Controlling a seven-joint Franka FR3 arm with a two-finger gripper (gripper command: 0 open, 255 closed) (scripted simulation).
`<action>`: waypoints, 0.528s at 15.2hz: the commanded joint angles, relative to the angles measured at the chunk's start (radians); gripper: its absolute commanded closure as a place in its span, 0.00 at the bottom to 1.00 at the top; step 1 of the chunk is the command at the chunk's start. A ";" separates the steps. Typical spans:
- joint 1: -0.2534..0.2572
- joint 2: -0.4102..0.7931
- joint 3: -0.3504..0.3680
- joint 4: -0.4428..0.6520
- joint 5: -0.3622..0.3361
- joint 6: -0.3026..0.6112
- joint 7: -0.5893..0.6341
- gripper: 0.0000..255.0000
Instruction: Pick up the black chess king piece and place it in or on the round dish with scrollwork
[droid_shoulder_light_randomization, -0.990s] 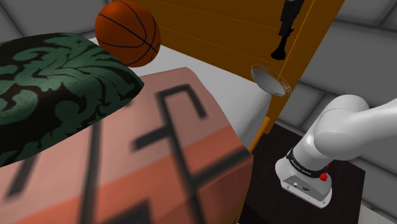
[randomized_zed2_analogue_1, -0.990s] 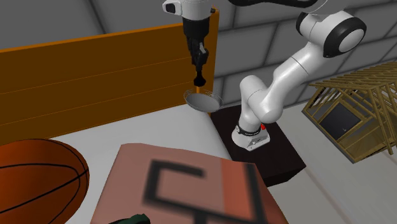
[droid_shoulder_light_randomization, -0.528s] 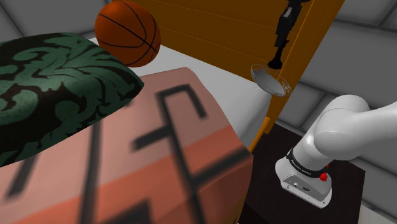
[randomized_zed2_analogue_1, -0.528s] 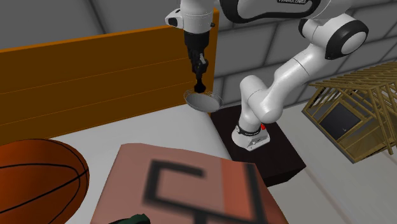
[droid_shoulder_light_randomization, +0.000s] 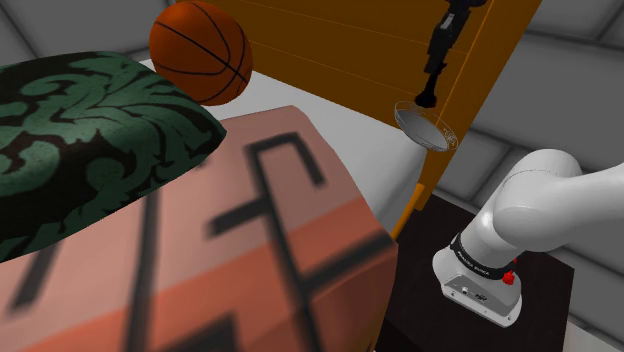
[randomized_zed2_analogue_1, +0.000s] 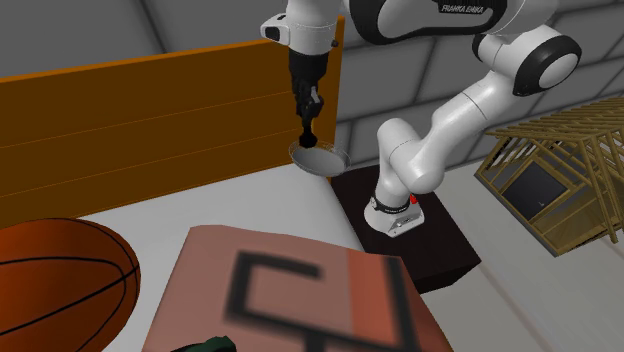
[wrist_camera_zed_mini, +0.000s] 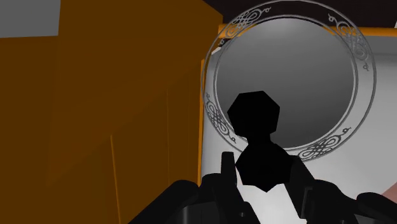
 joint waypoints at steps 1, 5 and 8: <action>-0.006 0.019 -0.016 -0.054 -0.003 -0.041 -0.009 1.00; -0.009 0.011 -0.011 -0.059 0.000 -0.044 -0.008 0.00; -0.012 -0.001 -0.018 -0.078 -0.006 -0.036 -0.014 0.00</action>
